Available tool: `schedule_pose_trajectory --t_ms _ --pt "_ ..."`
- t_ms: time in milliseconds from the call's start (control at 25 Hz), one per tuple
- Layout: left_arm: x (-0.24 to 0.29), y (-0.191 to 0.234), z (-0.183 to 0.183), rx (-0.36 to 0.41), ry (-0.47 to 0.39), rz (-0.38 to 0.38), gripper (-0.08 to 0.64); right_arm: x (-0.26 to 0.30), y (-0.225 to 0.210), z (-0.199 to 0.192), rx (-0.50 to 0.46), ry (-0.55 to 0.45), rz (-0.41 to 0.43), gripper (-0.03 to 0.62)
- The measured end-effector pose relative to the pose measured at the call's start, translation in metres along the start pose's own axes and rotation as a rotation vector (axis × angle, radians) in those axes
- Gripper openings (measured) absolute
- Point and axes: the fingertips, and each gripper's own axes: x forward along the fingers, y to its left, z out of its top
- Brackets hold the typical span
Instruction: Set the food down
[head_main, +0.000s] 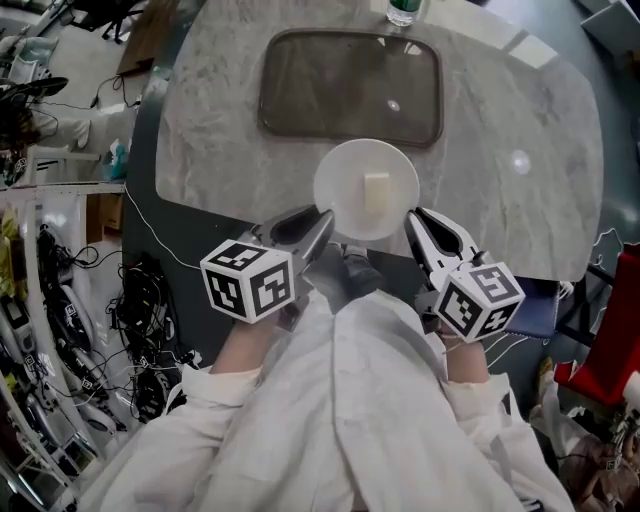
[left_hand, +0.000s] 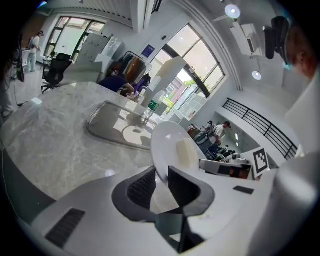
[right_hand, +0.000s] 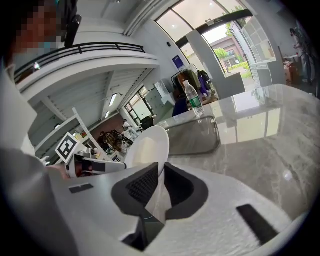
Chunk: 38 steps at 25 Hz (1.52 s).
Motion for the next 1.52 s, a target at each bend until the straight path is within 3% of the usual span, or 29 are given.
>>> schedule_pose_trajectory --t_ms 440,1520 --pt "-0.003 -0.001 0.013 0.047 -0.026 -0.013 0.083 0.003 0.001 0.009 -0.017 -0.019 0.023 0.031" --pt "0.071 0.085 0.115 0.064 0.139 -0.1 0.083 0.122 -0.045 0.074 0.096 0.018 -0.084 0.031"
